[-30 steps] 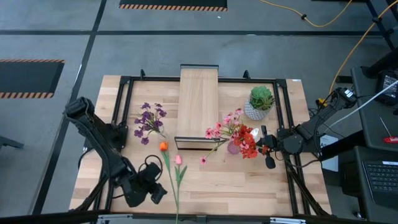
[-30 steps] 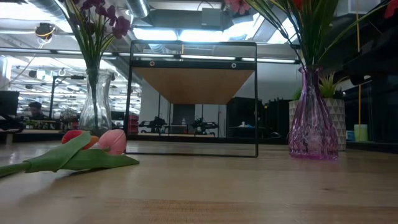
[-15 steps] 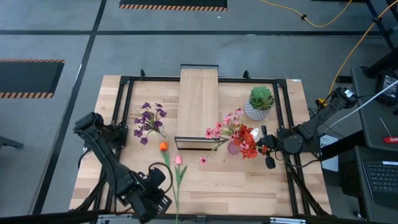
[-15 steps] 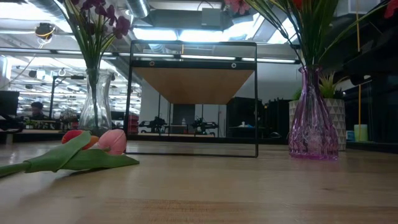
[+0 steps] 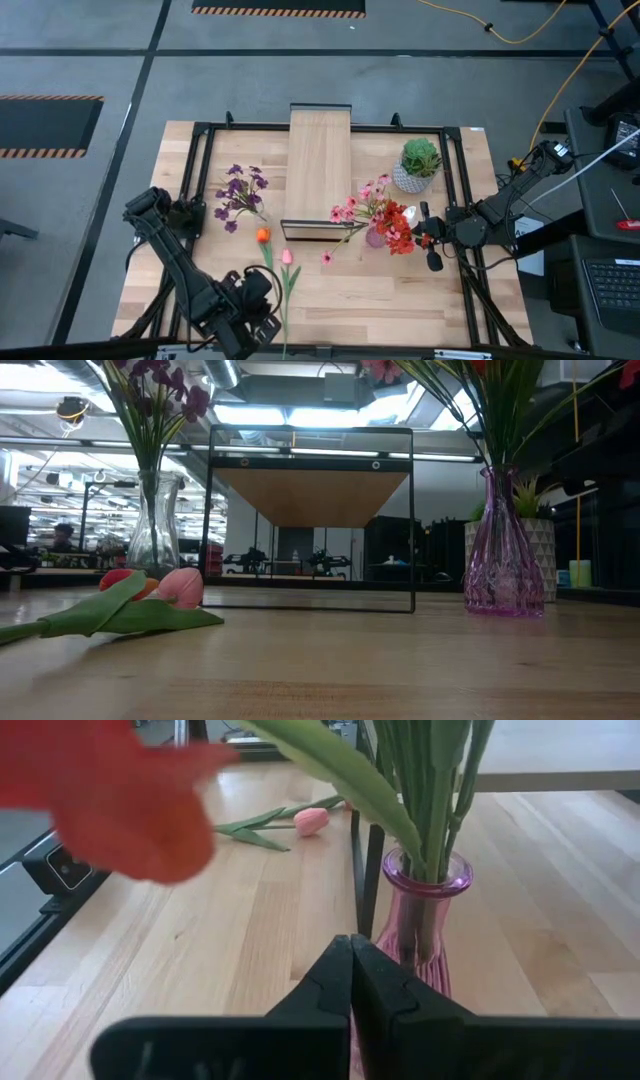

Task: Pick and place flowers into a vace then onto a shelf
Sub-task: Put the pink tulip into the transparent vase

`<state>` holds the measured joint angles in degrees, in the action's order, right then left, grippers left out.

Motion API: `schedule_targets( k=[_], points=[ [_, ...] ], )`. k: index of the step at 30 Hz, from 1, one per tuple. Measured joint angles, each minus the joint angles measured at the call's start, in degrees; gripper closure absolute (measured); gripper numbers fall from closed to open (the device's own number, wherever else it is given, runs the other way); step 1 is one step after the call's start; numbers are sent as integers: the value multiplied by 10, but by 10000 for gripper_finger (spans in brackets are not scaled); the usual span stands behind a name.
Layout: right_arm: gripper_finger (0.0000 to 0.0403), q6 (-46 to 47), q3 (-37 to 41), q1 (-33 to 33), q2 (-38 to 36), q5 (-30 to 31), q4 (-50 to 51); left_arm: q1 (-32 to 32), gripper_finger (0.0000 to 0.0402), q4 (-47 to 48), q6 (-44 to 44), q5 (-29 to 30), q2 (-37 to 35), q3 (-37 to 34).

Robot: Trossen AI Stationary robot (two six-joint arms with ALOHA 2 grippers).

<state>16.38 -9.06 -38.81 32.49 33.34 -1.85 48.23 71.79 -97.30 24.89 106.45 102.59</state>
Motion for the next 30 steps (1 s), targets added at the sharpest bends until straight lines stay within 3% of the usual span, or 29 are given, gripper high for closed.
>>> schedule_targets(
  k=[8,14,30],
  points=[
    [401,-1,0,0,0,0,0,0,330,0,90,102,0,0],
    [401,-1,0,0,0,0,0,0,330,2,100,75,0,0],
    [401,-1,0,0,0,0,0,0,329,0,142,92,0,0]
  ],
)
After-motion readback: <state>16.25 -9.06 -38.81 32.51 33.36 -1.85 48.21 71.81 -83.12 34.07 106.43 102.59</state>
